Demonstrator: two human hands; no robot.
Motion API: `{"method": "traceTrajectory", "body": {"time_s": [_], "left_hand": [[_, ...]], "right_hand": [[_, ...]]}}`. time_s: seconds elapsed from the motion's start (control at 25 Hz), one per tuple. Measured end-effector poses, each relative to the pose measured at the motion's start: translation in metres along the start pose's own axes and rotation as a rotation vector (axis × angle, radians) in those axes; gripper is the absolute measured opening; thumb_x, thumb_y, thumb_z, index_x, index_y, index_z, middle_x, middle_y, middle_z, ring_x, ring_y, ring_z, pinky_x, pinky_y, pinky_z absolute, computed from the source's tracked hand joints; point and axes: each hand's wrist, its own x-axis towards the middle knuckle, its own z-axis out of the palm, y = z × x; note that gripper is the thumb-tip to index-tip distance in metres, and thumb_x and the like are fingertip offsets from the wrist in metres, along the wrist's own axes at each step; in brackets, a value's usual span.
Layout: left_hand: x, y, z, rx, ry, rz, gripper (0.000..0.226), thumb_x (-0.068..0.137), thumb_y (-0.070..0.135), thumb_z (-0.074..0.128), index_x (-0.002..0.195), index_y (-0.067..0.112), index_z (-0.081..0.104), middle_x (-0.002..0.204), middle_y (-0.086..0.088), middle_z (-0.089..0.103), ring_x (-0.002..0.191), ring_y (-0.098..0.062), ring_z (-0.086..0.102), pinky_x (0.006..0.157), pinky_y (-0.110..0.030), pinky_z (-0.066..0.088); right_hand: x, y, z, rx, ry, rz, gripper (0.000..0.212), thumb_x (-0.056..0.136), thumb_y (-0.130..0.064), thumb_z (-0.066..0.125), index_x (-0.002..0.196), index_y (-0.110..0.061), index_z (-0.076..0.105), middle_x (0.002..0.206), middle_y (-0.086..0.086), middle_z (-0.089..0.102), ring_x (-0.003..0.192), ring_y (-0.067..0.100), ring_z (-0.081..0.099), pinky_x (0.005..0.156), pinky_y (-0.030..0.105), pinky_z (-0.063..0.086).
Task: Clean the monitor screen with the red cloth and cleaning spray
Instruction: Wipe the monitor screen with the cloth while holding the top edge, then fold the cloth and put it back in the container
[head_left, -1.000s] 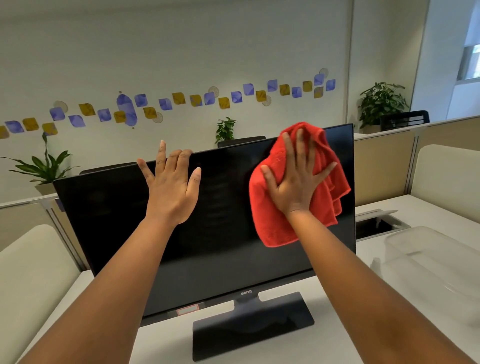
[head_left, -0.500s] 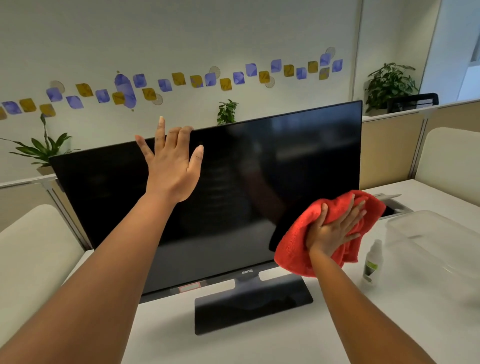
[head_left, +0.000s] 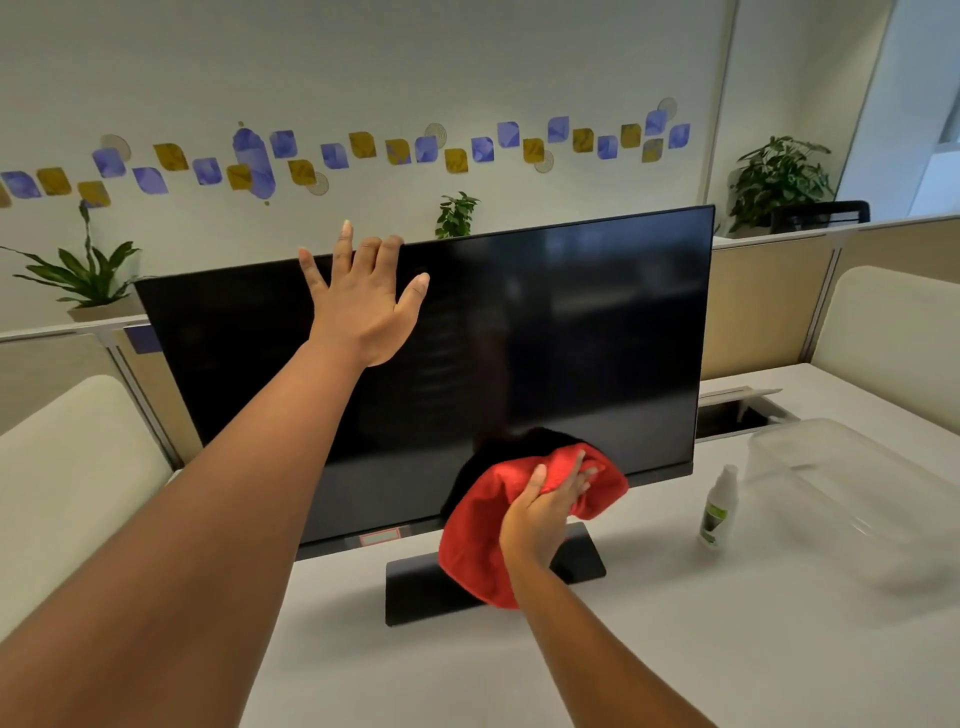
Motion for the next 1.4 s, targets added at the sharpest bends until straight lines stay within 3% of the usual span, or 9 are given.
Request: {"method": "traceTrajectory", "body": {"time_s": [0.28,0.4,0.52,0.6,0.68,0.76,0.84,1.08,1.4], "left_hand": [[-0.022,-0.006,-0.01,0.04,0.038,0.075,0.059,0.095,0.04,0.025,0.144,0.024,-0.003,0.156,0.001,-0.006,0.141,-0.017,-0.015,0.108,-0.051,-0.018],[-0.056,0.0,-0.001,-0.168,0.11,0.242,0.056,0.095,0.028,0.038,0.144,0.019,0.013,0.155,-0.001,0.011,0.143,-0.016,0.003,0.114,-0.041,-0.003],[-0.089,0.006,0.01,-0.505,-0.15,0.257,0.048,0.091,0.027,0.05,0.137,0.025,0.036,0.145,0.004,0.038,0.135,-0.009,0.032,0.11,-0.027,0.024],[-0.109,0.01,0.014,-0.596,-0.436,0.182,0.06,0.081,0.045,0.058,0.136,0.033,0.036,0.142,0.014,0.036,0.129,0.0,0.029,0.105,-0.022,0.025],[-0.125,0.012,0.017,-0.643,-0.696,0.107,0.077,0.065,0.056,0.066,0.134,0.039,0.035,0.139,0.021,0.033,0.125,0.002,0.03,0.102,-0.021,0.027],[-0.14,0.012,0.019,-0.799,-0.873,0.033,0.065,0.059,0.046,0.075,0.118,0.046,0.048,0.127,0.019,0.051,0.113,-0.001,0.051,0.089,-0.018,0.044],[-0.153,0.011,0.022,-0.914,-0.943,-0.01,0.046,0.061,0.032,0.08,0.1,0.045,0.059,0.104,0.016,0.066,0.095,-0.003,0.063,0.073,-0.014,0.05],[-0.177,0.019,0.036,-0.858,-0.805,-0.1,0.014,0.07,0.021,0.076,0.082,0.021,0.069,0.079,0.004,0.07,0.076,-0.01,0.066,0.065,-0.013,0.048],[-0.178,0.018,0.046,-0.642,-0.792,-0.093,0.012,0.074,0.032,0.072,0.068,0.027,0.062,0.072,0.006,0.064,0.072,-0.011,0.063,0.066,-0.021,0.05]], "right_hand": [[-0.031,-0.034,-0.027,0.291,-0.395,0.447,0.056,0.096,-0.047,0.025,0.14,-0.013,0.031,0.134,0.013,0.047,0.12,0.03,0.045,0.107,0.043,0.031],[-0.024,-0.044,-0.056,0.37,-0.556,0.562,0.051,0.094,-0.042,0.04,0.129,-0.005,0.047,0.12,0.013,0.057,0.107,0.027,0.052,0.1,0.038,0.038],[-0.023,-0.057,-0.079,0.219,-0.807,0.471,0.044,0.093,-0.038,0.046,0.12,-0.006,0.057,0.099,0.011,0.066,0.091,0.023,0.061,0.086,0.034,0.048],[-0.024,-0.07,-0.093,0.098,-1.01,0.345,0.039,0.094,-0.037,0.043,0.118,-0.01,0.058,0.091,0.005,0.066,0.085,0.017,0.061,0.084,0.031,0.048],[-0.024,-0.087,-0.105,-0.007,-1.177,0.201,0.033,0.095,-0.037,0.04,0.116,-0.017,0.055,0.096,0.002,0.064,0.089,0.015,0.061,0.088,0.029,0.048],[-0.024,-0.101,-0.114,-0.122,-1.266,0.069,0.032,0.095,-0.038,0.039,0.12,-0.023,0.05,0.106,-0.001,0.06,0.099,0.016,0.059,0.087,0.026,0.05],[-0.025,-0.108,-0.121,-0.217,-1.307,-0.05,0.028,0.094,-0.038,0.039,0.12,-0.03,0.047,0.107,-0.005,0.056,0.103,0.016,0.056,0.084,0.024,0.051],[-0.015,-0.114,-0.137,-0.401,-1.235,-0.235,0.01,0.086,-0.025,0.059,0.094,-0.028,0.064,0.087,-0.005,0.063,0.081,0.011,0.062,0.064,0.014,0.053],[0.001,-0.108,-0.145,-0.859,-0.963,-0.505,0.034,0.074,-0.009,0.073,0.108,-0.011,0.068,0.105,0.007,0.069,0.088,0.018,0.061,0.079,0.025,0.049]]}}
